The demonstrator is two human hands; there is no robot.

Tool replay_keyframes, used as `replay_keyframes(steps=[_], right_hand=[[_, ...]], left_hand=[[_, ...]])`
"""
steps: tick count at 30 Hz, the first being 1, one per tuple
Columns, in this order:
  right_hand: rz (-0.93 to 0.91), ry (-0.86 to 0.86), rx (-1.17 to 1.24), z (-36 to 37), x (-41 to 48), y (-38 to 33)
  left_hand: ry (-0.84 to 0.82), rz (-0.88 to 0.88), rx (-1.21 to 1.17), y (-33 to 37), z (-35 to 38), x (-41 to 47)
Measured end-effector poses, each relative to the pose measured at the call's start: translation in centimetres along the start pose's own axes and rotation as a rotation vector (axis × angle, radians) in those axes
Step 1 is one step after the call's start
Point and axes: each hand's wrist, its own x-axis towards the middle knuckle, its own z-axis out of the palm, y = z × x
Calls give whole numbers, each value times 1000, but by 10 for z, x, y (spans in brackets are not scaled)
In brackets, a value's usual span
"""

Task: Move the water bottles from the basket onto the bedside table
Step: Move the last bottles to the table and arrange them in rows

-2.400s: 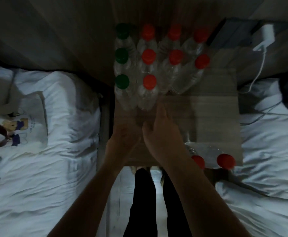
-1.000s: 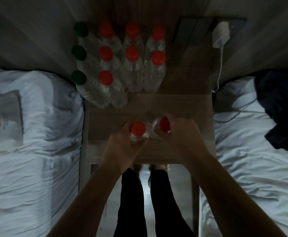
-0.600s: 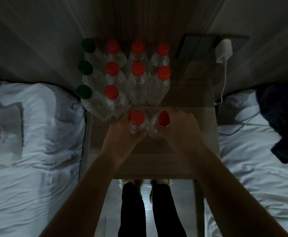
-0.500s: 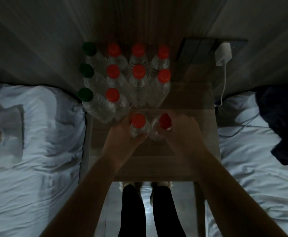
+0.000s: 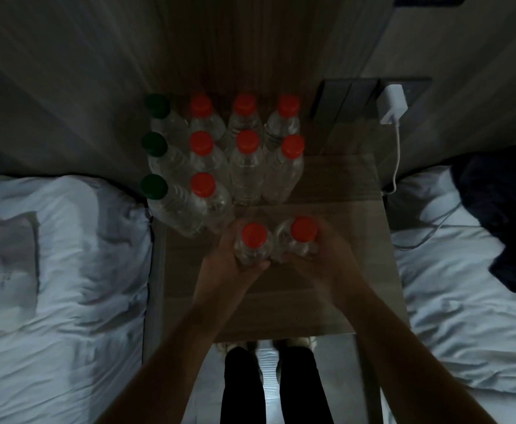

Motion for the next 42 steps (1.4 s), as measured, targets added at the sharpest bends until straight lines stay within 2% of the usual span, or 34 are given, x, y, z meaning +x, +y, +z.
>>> replay_keyframes(steps=[8, 12, 18, 21, 25, 42], right_hand=[[78, 2, 21, 17, 10, 37], [112, -26, -49, 27, 17, 61], [98, -60, -107, 33, 23, 78], [115, -64, -123, 36, 23, 87], [89, -56, -262, 37, 26, 101], [15, 15, -334, 42, 58, 88]], left_hand=[[19, -59, 7, -24, 14, 3], [62, -72, 114, -38, 26, 6], [137, -190, 297, -59, 42, 6], [174, -190, 343, -58, 48, 7], [157, -167, 417, -54, 50, 10], [184, -200, 560, -37, 44, 54]])
